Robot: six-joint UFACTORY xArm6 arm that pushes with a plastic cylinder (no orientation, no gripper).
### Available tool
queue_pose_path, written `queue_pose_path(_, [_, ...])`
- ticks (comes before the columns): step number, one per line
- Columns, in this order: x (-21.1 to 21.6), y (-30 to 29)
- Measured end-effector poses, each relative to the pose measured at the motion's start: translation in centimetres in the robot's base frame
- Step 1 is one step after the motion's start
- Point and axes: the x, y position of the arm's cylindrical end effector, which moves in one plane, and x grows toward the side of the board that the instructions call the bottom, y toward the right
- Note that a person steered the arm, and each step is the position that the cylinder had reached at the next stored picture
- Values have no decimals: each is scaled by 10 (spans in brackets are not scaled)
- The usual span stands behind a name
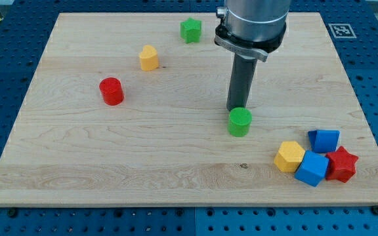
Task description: Slide the green circle closer to the group of blocks
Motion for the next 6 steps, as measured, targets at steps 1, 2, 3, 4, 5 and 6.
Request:
queue_pose_path(1, [9, 0])
queue_pose_path(2, [9, -21])
queue_pose_path(3, [26, -19])
queue_pose_path(4, [45, -1])
queue_pose_path(5, [55, 9])
queue_pose_path(6, [55, -66])
